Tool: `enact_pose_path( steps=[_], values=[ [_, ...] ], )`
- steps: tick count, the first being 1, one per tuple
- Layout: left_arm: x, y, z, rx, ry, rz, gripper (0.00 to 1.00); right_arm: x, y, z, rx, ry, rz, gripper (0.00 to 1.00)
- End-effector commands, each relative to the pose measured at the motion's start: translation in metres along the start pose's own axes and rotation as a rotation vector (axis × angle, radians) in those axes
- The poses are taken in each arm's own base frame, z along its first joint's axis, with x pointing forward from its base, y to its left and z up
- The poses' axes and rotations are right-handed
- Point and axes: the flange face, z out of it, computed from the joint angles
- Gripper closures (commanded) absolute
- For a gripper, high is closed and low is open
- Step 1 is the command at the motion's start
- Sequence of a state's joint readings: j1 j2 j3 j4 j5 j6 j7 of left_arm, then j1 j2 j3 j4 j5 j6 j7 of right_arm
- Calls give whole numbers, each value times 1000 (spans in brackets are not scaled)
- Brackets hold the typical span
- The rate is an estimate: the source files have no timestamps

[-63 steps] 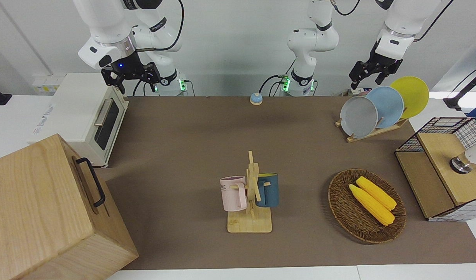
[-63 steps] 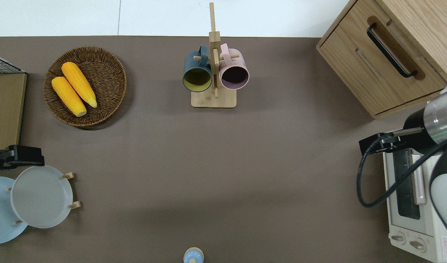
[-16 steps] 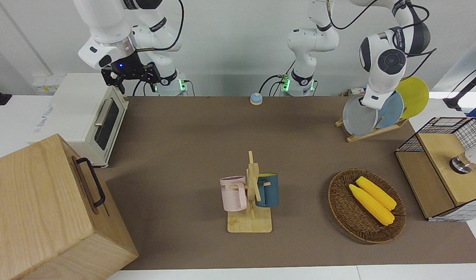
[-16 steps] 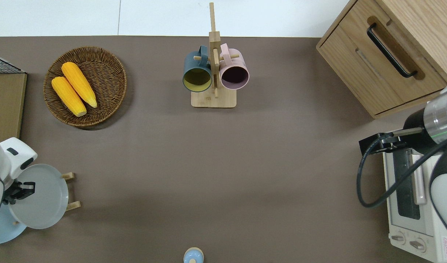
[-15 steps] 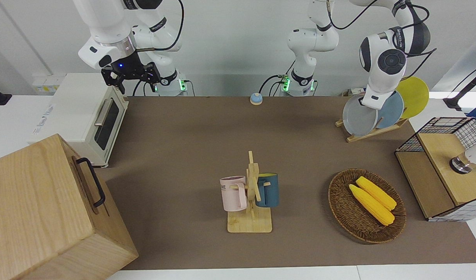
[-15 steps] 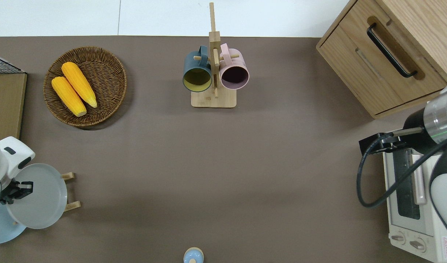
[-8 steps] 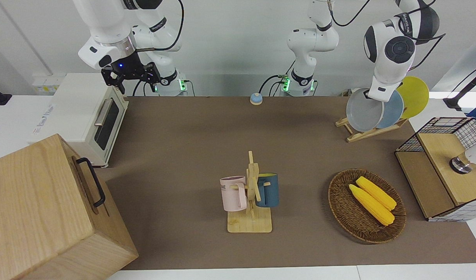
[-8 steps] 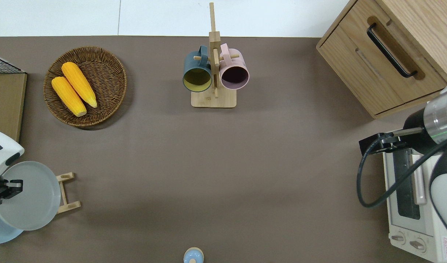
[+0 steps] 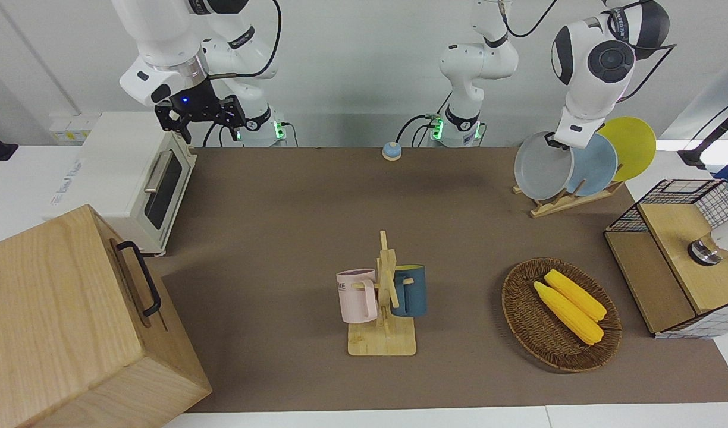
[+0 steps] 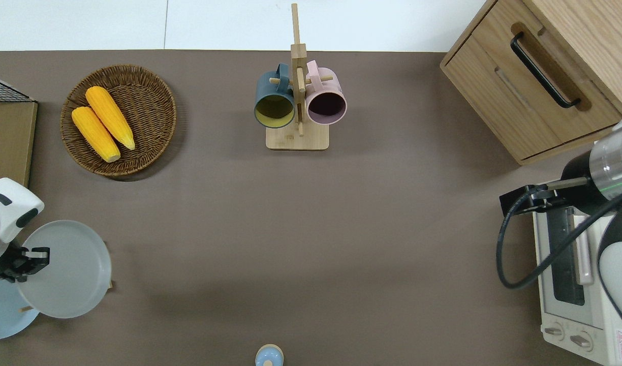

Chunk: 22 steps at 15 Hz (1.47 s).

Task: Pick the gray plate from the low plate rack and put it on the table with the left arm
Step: 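Grasp the gray plate rim with the left gripper and lift it out, then carry the gray plate away from the rack and lower it onto the table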

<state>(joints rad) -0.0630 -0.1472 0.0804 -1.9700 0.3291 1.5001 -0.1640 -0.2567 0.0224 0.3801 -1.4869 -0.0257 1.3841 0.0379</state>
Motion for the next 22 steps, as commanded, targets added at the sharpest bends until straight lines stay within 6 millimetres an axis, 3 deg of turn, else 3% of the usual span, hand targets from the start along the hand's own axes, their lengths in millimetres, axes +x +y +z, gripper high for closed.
enact_pose_path(
  steps=[1, 4, 9, 16, 22],
  values=[
    [-5, 20, -7, -195, -11, 0, 1000, -3, 2, -4, -8, -2, 17, 17],
    [0, 35, -4, -334, -7, -29, 1000, -3, 2, -4, -7, -2, 17, 17],
    [5, 64, 23, -440, 1, -34, 1000, -3, 2, -4, -7, -2, 17, 17],
    [6, 113, 47, -436, 16, -51, 1000, -3, 2, -4, -7, -2, 17, 17],
    [5, 128, 52, -420, -6, -66, 1000, -3, 2, -4, -7, -2, 17, 17]
  ],
)
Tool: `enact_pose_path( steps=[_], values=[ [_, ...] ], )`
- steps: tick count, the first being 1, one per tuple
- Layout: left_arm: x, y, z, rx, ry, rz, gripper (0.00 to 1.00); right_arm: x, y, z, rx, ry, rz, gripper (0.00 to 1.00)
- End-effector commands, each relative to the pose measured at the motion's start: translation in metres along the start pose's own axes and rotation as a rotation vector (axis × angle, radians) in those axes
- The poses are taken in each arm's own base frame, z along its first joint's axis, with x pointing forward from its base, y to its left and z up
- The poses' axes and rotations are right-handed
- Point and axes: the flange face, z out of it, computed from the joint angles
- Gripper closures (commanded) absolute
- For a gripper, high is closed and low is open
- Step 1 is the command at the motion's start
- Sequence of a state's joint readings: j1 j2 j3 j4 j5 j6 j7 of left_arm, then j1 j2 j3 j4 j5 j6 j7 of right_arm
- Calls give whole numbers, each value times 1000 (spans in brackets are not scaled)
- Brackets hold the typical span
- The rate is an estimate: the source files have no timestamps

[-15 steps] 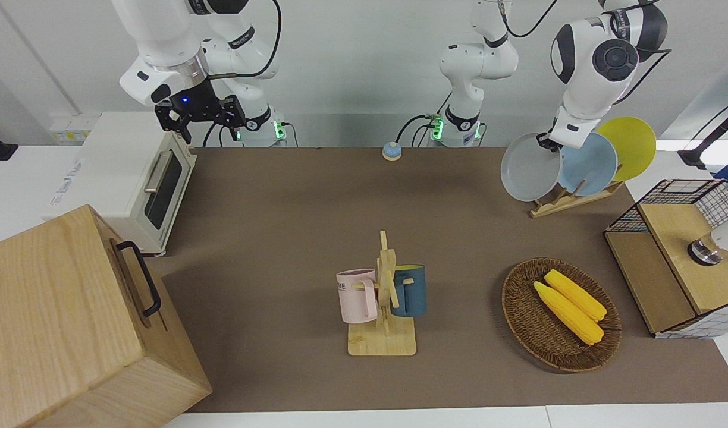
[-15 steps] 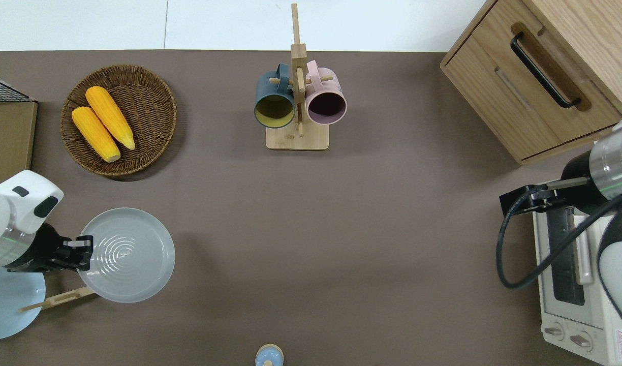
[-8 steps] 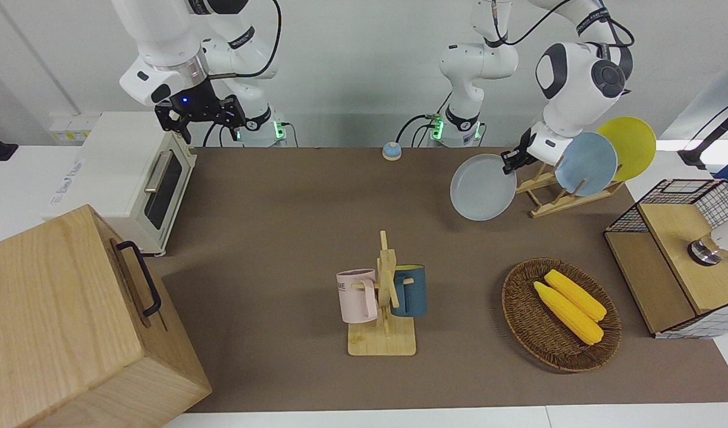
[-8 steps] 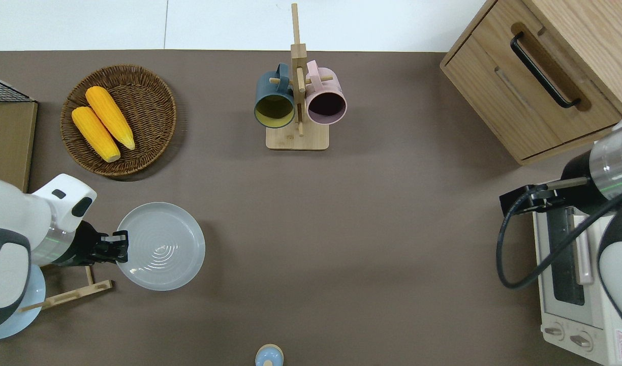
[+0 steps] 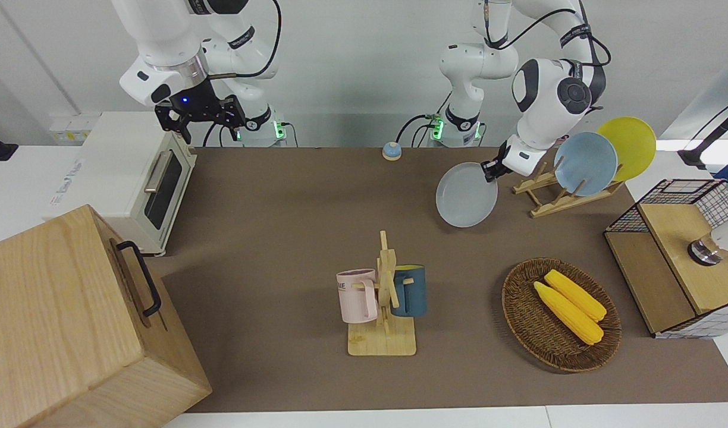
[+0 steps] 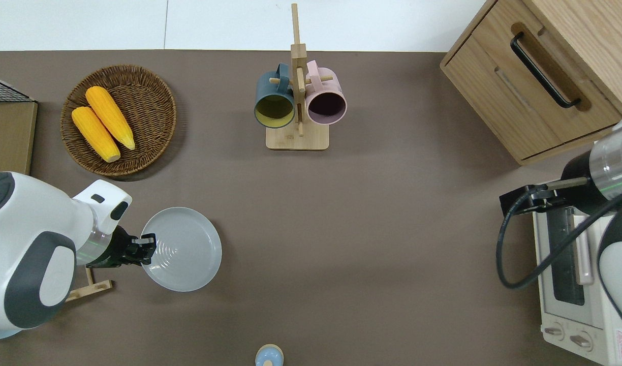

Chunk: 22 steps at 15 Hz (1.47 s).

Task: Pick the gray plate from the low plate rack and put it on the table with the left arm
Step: 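Carry the gray plate away from the rack and lower it onto the table, then open the left gripper to release the plate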

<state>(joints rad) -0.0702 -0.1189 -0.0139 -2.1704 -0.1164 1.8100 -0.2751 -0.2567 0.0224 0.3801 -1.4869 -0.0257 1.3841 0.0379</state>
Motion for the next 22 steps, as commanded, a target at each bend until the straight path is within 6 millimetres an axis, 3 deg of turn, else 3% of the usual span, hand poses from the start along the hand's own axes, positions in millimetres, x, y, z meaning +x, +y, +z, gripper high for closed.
enact_pose_path(
  steps=[1, 15, 17, 18, 19, 20, 22],
  values=[
    [-3, 6, 5, -8, 4, -39, 1000, -3, 2, -4, -7, -2, 17, 17],
    [12, 37, 48, 30, -16, -19, 1000, -3, 2, -4, -7, -2, 17, 17],
    [15, 37, 55, 33, -26, -21, 936, -3, 2, -4, -7, -2, 17, 17],
    [17, 38, 56, 30, -19, -23, 818, -3, 2, -4, -7, -2, 17, 17],
    [19, 37, 58, 28, -15, -32, 539, -3, 2, -4, -7, -2, 17, 17],
    [20, 37, 60, 29, -18, -34, 385, -3, 2, -4, -7, -2, 17, 17],
    [21, 37, 59, 27, -13, -35, 250, -3, 2, -4, -7, -2, 17, 17]
  ],
)
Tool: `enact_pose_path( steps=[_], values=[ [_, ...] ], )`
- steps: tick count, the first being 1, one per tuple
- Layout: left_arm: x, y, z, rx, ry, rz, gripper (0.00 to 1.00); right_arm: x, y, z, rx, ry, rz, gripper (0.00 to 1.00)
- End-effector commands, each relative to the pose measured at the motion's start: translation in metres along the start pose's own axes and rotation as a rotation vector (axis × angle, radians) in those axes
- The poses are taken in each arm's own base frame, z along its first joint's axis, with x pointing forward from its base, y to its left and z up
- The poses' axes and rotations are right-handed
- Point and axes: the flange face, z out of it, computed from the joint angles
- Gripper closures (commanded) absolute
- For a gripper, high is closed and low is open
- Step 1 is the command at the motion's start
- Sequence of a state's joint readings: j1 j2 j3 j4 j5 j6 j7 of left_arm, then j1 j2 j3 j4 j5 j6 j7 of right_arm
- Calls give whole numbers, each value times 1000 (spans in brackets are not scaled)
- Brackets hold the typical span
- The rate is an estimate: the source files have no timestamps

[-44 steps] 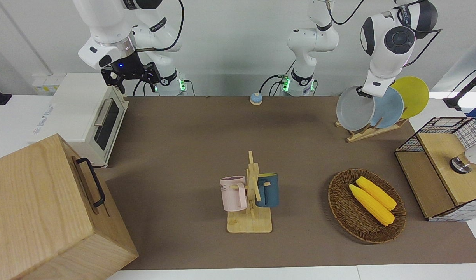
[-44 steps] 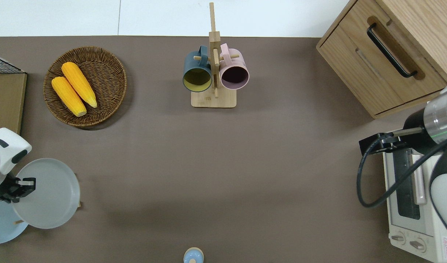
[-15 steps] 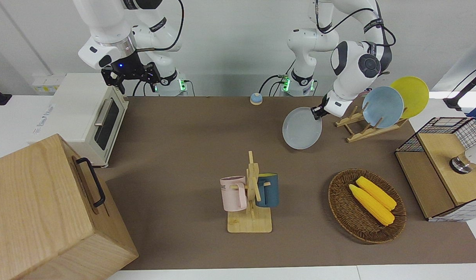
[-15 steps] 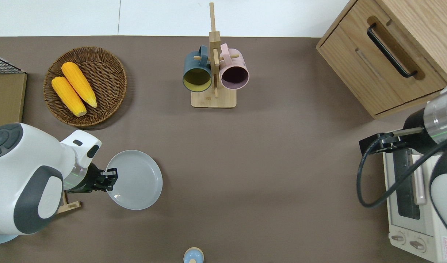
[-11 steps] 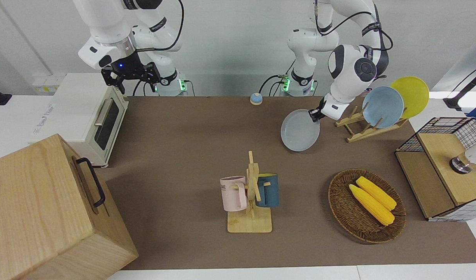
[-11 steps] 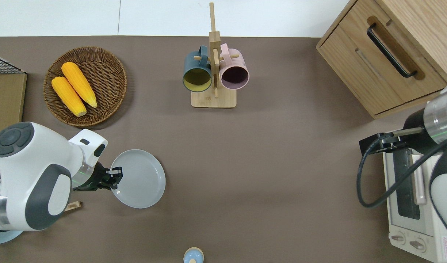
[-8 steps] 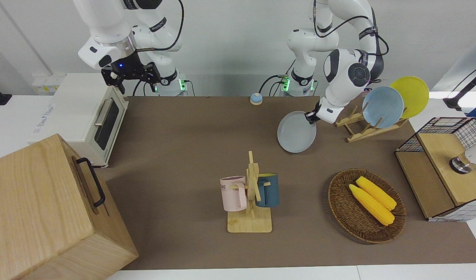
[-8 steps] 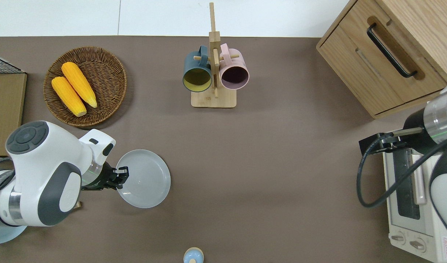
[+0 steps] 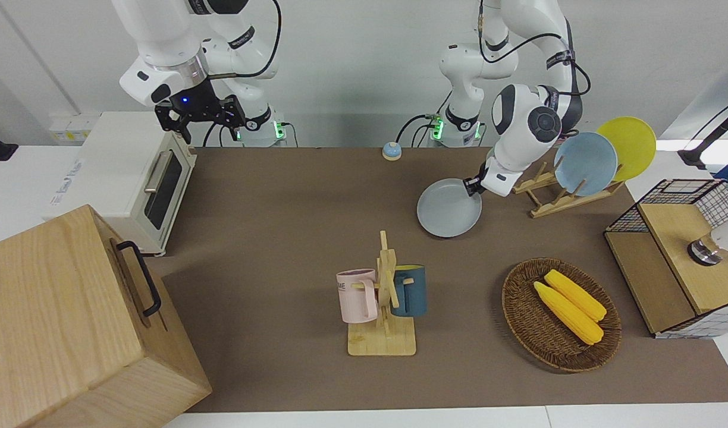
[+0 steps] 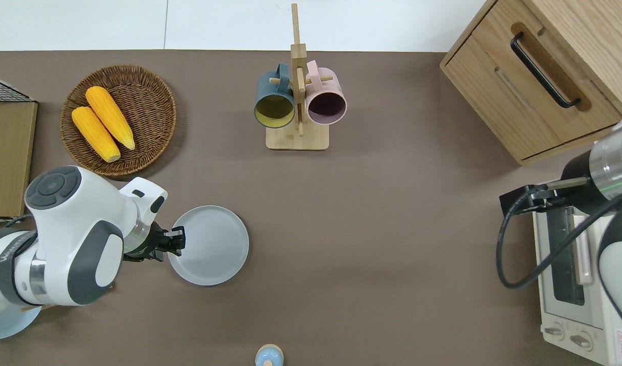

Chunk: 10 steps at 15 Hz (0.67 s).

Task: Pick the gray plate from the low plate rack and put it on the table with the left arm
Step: 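Open the left gripper to release the plate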

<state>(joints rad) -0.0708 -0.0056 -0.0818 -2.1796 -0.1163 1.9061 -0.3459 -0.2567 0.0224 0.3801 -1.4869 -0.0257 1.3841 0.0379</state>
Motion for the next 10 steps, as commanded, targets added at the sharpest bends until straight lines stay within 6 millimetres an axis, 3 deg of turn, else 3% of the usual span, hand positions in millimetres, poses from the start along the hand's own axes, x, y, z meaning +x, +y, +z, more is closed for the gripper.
enact_pose_path(
  steps=[1, 3, 6, 10],
  values=[
    [2, 3, 5, -2, 13, -15, 177, -3, 2, -4, -7, -2, 17, 17],
    [3, 1, -5, 2, 36, -4, 14, -3, 2, -4, -7, -2, 17, 17],
    [8, -4, -37, 31, 92, -1, 7, -3, 2, -4, -7, -2, 17, 17],
    [6, -14, -109, 59, 179, 12, 7, -3, 2, -4, -7, -2, 17, 17]
  ],
)
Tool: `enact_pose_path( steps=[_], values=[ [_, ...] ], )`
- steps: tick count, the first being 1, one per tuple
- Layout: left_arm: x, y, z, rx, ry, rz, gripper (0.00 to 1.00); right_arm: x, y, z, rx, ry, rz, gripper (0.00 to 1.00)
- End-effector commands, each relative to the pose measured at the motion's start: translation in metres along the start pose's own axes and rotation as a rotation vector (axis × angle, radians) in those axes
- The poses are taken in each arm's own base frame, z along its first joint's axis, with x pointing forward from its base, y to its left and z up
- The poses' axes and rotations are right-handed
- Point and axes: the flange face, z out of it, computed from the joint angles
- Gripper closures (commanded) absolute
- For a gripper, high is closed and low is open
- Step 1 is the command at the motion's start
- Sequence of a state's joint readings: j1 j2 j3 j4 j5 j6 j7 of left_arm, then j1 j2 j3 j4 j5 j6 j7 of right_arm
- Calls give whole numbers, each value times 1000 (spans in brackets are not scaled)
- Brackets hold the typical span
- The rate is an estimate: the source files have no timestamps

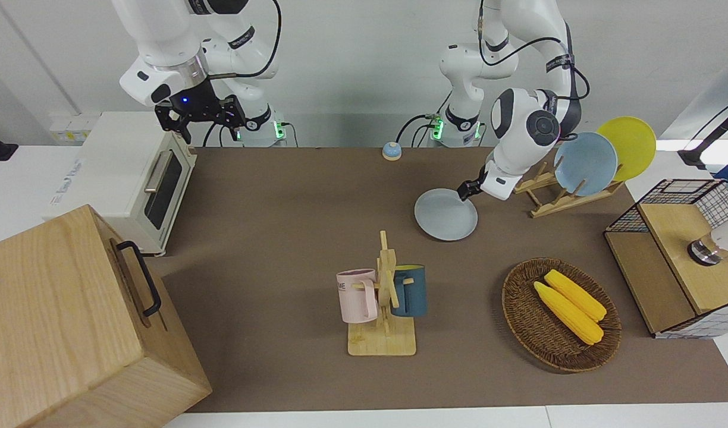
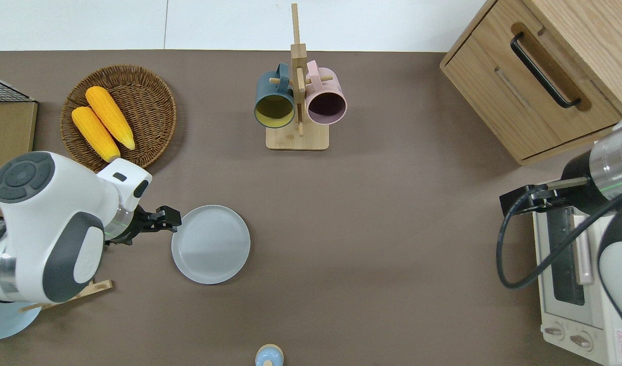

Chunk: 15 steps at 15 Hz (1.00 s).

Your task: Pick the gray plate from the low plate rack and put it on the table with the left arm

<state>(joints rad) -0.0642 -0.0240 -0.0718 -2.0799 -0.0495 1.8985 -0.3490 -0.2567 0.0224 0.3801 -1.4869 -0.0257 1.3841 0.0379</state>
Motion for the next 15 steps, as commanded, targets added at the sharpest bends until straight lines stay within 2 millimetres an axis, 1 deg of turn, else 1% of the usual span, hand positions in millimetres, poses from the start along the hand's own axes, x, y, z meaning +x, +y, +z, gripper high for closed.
enact_pose_path(
  steps=[1, 4, 7, 8, 9, 10, 12, 15],
  values=[
    [5, -13, -68, 58, 86, 8, 7, -3, 2, -4, -7, -2, 17, 17],
    [9, -14, -97, 74, 153, 16, 7, -3, 2, -4, -7, -2, 17, 17],
    [5, -16, -117, 89, 190, 35, 0, -3, 2, -4, -7, -2, 17, 17],
    [4, -17, -129, 89, 199, 39, 0, -3, 2, -4, -7, -2, 17, 17],
    [1, -18, -134, 94, 192, 66, 0, -3, 2, -4, -7, -2, 17, 17],
    [-2, -19, -135, 102, 170, 109, 0, -3, 2, -4, -7, -2, 17, 17],
    [-6, -25, -152, 106, 173, 171, 0, -3, 2, -4, -7, -2, 17, 17],
    [-6, -24, -152, 110, 171, 181, 0, -3, 2, -4, -7, -2, 17, 17]
  ],
)
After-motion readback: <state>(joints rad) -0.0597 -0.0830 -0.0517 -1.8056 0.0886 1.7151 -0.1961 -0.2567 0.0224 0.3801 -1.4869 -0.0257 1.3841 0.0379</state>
